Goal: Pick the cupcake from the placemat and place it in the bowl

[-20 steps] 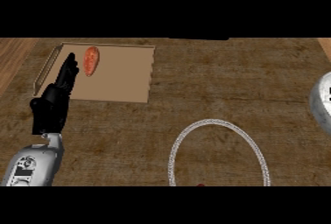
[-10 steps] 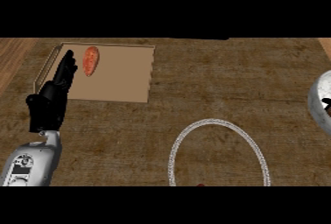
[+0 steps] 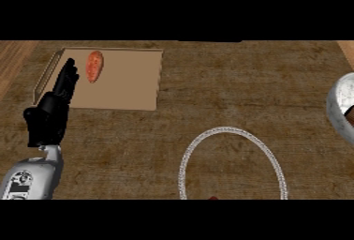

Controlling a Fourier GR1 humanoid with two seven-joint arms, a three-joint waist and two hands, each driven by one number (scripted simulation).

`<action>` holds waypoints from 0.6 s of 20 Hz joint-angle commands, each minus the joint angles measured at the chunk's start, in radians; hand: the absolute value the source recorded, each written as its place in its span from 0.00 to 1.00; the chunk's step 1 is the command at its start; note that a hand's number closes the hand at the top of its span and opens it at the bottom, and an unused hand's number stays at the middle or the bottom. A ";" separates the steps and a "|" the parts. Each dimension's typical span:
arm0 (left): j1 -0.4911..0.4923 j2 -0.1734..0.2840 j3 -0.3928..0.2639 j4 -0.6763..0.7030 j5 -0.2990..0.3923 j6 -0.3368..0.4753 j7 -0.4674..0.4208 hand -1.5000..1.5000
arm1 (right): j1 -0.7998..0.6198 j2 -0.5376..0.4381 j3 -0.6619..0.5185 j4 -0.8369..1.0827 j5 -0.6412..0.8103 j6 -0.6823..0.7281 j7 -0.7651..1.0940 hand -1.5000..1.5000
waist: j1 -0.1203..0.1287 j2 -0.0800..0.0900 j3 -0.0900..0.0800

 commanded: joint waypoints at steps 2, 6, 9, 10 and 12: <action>0.006 -0.002 0.013 0.035 0.008 -0.005 -0.036 0.50 | 0.072 -0.073 -0.043 0.042 -0.048 0.180 -0.078 0.00 | -0.018 0.000 0.001; 0.034 0.001 0.016 0.000 0.005 -0.001 -0.018 0.50 | 0.162 -0.106 -0.054 0.044 -0.071 0.299 -0.130 0.00 | -0.024 -0.006 0.002; 0.016 0.009 0.016 -0.022 0.001 -0.003 0.014 0.50 | 0.182 -0.098 -0.042 0.023 -0.072 0.341 -0.145 0.00 | -0.025 -0.009 0.003; 0.031 0.013 0.034 0.016 0.022 -0.017 -0.013 0.50 | 0.202 -0.113 -0.042 0.013 -0.077 0.374 -0.163 0.00 | -0.033 -0.008 0.002; 0.026 -0.002 0.028 0.017 0.009 0.004 -0.021 0.50 | 0.233 -0.102 -0.032 -0.008 -0.078 0.403 -0.195 0.00 | -0.041 -0.010 0.003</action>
